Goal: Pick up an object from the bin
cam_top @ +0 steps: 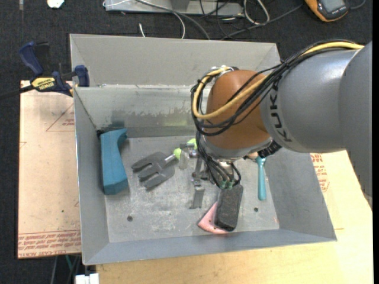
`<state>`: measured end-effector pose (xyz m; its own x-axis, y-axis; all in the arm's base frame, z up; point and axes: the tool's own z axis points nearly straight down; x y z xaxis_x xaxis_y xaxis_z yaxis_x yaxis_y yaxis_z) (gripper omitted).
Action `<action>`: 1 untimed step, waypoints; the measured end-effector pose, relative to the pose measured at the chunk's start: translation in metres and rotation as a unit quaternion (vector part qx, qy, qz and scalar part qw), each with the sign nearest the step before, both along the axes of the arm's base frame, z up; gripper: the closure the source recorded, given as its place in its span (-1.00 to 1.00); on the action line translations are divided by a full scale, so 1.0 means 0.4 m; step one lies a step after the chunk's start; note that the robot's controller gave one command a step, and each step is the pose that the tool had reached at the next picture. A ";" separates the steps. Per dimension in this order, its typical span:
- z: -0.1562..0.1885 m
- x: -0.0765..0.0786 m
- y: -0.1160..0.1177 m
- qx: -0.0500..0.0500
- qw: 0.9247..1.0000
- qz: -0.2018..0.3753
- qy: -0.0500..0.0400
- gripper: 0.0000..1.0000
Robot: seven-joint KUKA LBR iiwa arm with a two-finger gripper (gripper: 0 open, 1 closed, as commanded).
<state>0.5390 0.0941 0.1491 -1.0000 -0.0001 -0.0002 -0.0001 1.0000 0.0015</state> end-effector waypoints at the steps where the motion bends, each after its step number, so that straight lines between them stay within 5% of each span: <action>1: -0.126 0.010 -0.107 0.001 0.997 0.077 -0.004 -1.00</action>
Offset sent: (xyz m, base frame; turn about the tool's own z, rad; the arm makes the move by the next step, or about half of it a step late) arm -0.0144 -0.1016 -0.0158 -0.0963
